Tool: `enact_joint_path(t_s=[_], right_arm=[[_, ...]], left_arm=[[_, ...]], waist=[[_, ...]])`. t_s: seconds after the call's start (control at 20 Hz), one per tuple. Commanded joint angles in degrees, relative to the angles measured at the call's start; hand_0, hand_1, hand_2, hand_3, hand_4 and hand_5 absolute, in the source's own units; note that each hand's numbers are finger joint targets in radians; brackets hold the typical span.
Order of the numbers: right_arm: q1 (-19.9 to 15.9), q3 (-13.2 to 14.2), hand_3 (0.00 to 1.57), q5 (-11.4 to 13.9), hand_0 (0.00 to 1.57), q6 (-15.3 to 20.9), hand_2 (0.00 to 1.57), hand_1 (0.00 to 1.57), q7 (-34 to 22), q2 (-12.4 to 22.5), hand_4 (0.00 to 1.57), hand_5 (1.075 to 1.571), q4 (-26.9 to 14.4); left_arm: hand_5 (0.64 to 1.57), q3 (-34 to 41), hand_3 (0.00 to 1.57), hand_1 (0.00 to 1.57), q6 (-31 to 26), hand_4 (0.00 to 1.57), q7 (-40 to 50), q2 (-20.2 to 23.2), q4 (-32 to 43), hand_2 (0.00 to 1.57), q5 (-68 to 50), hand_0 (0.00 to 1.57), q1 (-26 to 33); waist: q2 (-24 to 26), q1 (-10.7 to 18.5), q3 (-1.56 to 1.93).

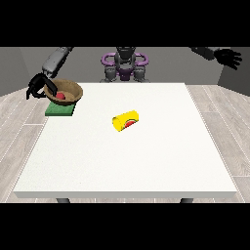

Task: Pick the cup and pour the ball into the bowl, then pick the bowl and place it on the pad

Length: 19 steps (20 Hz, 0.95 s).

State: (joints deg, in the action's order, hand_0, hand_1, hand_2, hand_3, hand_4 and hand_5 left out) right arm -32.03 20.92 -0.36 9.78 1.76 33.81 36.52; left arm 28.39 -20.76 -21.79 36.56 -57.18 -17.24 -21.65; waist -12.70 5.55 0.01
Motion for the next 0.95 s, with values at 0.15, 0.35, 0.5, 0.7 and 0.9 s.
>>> enact_joint_path(t_s=[0.15,0.35,0.5,0.7,0.9], right_arm=[[-1.48,3.42,1.1,-1.06,0.85,0.37,0.88,0.85,1.68,3.86,0.0,1.513,-6.9],[-2.4,0.76,0.65,-0.75,0.0,-1.18,0.42,0.0,-1.62,1.14,0.0,1.46,-4.14],[-3.83,0.64,0.09,-0.72,0.0,-2.31,0.14,0.0,-0.59,1.72,0.0,1.37,-5.14],[-4.78,-0.93,0.0,1.37,0.0,-5.06,0.0,0.0,-7.37,6.47,0.0,1.354,-7.98],[-7.95,-3.55,0.0,-0.29,0.0,-8.83,0.0,0.0,-8.77,-0.73,0.48,1.434,-1.58]], left_arm=[[1.551,1.26,0.0,0.0,-1.11,1.18,0.59,2.29,-3.08,0.0,-1.86,0.0,-0.55],[1.551,1.83,0.0,0.0,-4.23,1.18,-3.93,3.38,4.04,0.0,-0.8,0.0,0.84],[1.547,-0.16,0.0,0.0,-0.99,1.16,0.65,1.71,1.07,0.0,-0.79,0.0,-1.62],[1.559,-9.12,0.0,0.0,3.45,0.9,8.37,-8.78,-9.25,0.0,1.59,0.0,0.02],[1.559,-10.08,0.0,0.0,5.94,0.9,10.77,-9.16,-4.43,0.0,4.5,0.0,2.7]], waist=[[-3.45,2.22,0.06],[-1.77,0.99,-0.02],[-0.61,-0.7,0.03],[8.75,0.87,0.08],[19.68,-3.12,-0.11]])
